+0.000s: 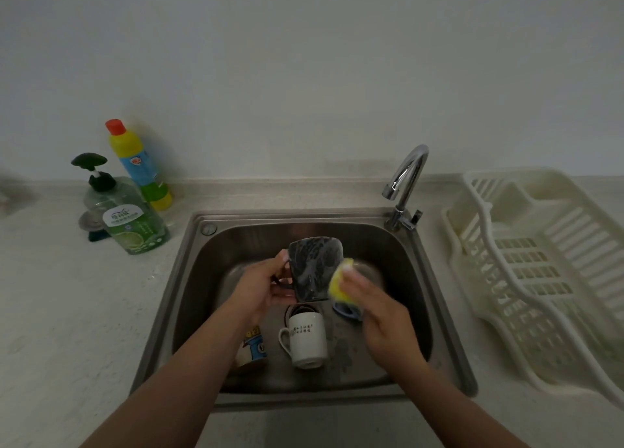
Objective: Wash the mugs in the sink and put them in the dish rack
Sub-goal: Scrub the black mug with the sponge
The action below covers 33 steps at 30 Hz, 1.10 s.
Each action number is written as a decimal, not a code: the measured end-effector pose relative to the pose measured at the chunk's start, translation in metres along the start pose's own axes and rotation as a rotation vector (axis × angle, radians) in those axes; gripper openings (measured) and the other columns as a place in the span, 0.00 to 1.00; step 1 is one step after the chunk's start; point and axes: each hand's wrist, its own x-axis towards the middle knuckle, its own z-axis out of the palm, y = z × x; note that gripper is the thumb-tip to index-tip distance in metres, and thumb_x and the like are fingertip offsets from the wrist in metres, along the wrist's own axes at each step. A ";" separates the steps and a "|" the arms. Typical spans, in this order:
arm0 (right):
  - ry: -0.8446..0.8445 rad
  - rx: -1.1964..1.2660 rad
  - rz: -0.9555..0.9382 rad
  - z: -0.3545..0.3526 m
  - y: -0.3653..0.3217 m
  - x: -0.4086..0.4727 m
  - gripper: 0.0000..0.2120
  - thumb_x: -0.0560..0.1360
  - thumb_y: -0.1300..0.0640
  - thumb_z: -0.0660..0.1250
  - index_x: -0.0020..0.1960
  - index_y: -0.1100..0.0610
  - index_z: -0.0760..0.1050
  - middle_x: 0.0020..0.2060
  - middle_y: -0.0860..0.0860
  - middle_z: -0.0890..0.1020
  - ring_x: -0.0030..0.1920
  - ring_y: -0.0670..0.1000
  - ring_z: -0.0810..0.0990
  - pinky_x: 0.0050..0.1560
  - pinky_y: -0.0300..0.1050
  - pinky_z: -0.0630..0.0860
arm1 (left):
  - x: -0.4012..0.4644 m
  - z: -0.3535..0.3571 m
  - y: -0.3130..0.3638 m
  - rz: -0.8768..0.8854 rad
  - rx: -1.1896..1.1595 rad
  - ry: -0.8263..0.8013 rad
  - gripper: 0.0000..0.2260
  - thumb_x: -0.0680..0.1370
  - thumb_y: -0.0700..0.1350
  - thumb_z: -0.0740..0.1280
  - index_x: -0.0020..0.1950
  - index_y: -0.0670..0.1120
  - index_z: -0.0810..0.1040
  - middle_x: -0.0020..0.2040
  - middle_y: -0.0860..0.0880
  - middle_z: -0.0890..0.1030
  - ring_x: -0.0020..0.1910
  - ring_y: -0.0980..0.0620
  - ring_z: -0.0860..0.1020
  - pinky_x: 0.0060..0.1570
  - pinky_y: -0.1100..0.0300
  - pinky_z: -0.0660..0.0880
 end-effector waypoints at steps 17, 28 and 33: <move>-0.200 -0.394 -0.313 0.004 0.004 0.016 0.30 0.64 0.68 0.77 0.64 0.53 0.78 0.68 0.49 0.74 0.73 0.50 0.65 0.68 0.58 0.70 | -0.007 0.016 0.004 0.043 0.256 0.067 0.15 0.80 0.50 0.67 0.50 0.37 0.81 0.43 0.38 0.84 0.36 0.46 0.85 0.33 0.57 0.80; 0.000 -0.224 -0.007 -0.002 0.004 0.012 0.33 0.72 0.72 0.61 0.73 0.50 0.65 0.74 0.47 0.64 0.75 0.48 0.60 0.72 0.51 0.63 | -0.002 0.006 -0.001 0.024 0.122 0.017 0.20 0.80 0.51 0.65 0.59 0.34 0.78 0.49 0.38 0.82 0.42 0.42 0.84 0.44 0.46 0.83; -0.126 -0.189 -0.197 0.006 -0.008 -0.007 0.22 0.75 0.63 0.58 0.68 0.55 0.73 0.71 0.49 0.71 0.74 0.51 0.64 0.73 0.51 0.62 | -0.003 0.002 -0.003 -0.006 0.025 -0.008 0.17 0.81 0.52 0.63 0.57 0.39 0.79 0.48 0.41 0.80 0.43 0.44 0.84 0.45 0.48 0.82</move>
